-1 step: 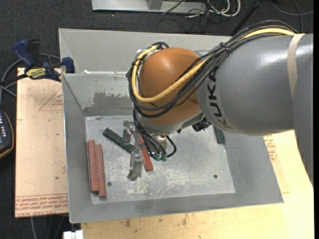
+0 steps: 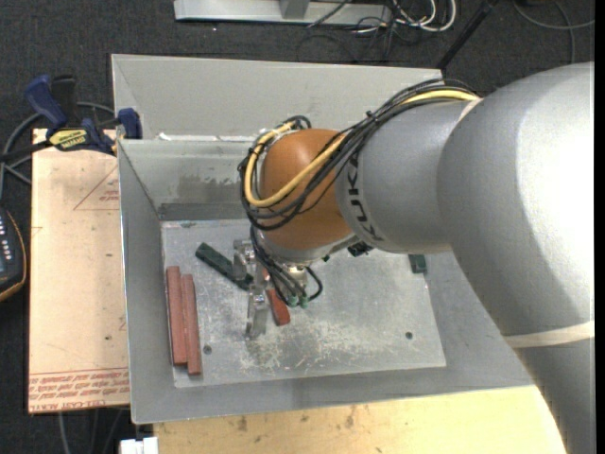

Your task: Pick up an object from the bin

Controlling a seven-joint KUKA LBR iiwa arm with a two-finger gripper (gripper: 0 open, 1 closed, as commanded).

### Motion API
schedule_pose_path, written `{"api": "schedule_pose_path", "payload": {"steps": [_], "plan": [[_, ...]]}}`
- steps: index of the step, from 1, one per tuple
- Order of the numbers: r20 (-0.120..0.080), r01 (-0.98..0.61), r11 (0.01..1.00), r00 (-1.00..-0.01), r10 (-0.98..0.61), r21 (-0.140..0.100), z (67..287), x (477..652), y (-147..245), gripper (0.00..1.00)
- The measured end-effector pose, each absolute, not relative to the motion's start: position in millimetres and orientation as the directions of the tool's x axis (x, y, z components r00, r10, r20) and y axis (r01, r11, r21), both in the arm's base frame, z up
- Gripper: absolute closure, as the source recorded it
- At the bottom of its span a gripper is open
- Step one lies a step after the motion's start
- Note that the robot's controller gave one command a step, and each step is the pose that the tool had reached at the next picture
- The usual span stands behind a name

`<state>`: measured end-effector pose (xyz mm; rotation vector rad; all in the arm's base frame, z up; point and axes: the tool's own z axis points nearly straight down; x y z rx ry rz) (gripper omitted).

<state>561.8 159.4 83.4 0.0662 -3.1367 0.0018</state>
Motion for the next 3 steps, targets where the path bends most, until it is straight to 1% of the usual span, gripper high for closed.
{"api": "schedule_pose_path", "payload": {"steps": [1,2,3], "plan": [[-0.006,-0.125,0.992,-0.992,-0.125,-0.003,69.7,621.5,73.4,0.00],[-0.008,-0.146,0.989,-0.989,-0.146,0.006,97.8,632.0,198.8,0.00],[0.002,-0.155,0.988,-0.988,-0.155,0.001,68.4,612.9,177.0,0.00]]}}
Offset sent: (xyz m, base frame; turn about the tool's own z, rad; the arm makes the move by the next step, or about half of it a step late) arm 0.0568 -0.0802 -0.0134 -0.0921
